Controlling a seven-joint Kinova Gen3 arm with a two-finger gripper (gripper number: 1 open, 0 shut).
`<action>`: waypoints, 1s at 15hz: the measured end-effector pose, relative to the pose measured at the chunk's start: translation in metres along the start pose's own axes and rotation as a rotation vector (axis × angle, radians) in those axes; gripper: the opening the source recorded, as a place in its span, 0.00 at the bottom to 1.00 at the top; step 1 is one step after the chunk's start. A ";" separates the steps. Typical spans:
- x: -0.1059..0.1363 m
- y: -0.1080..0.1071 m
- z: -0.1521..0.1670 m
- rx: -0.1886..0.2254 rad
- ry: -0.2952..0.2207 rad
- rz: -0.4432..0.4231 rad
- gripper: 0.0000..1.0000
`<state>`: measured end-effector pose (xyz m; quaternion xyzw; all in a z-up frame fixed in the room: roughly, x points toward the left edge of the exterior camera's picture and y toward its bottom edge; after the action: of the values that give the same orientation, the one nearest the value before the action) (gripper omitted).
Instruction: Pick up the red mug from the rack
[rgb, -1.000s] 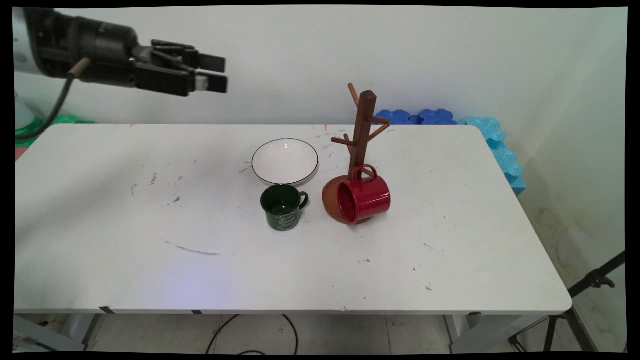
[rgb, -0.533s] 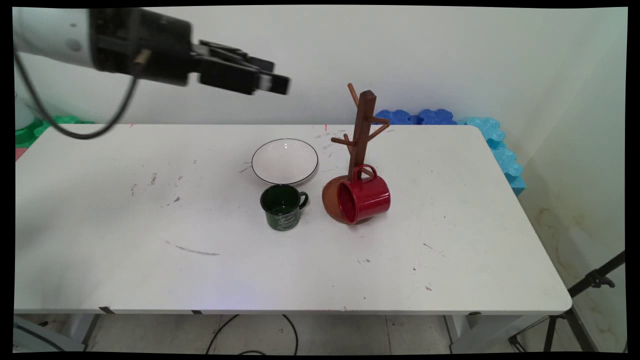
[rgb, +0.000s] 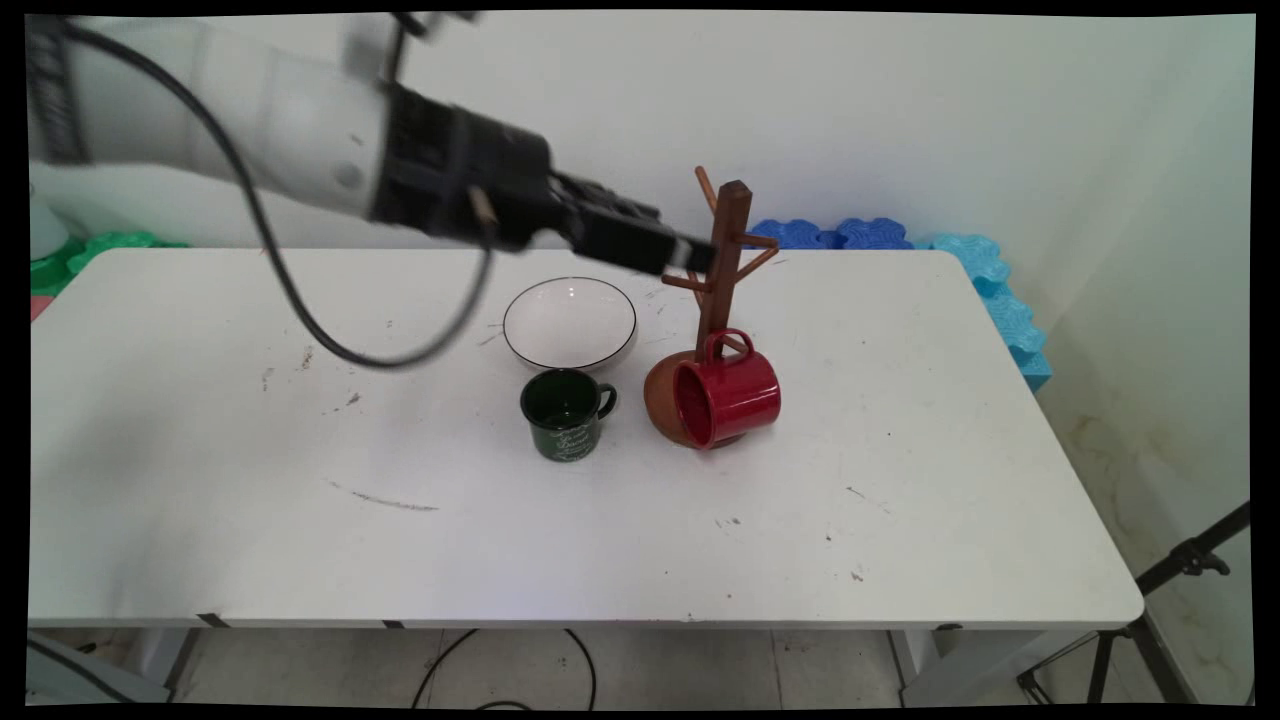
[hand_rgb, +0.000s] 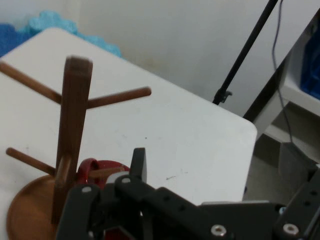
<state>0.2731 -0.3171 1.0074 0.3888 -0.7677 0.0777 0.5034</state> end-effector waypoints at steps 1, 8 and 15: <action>-0.005 0.002 0.010 0.009 -0.008 -0.008 1.00; -0.047 0.003 0.053 0.044 -0.044 -0.016 1.00; -0.086 -0.006 0.066 0.059 -0.060 0.022 1.00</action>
<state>0.2466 -0.3109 0.9024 0.3971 -0.7841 0.0941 0.4676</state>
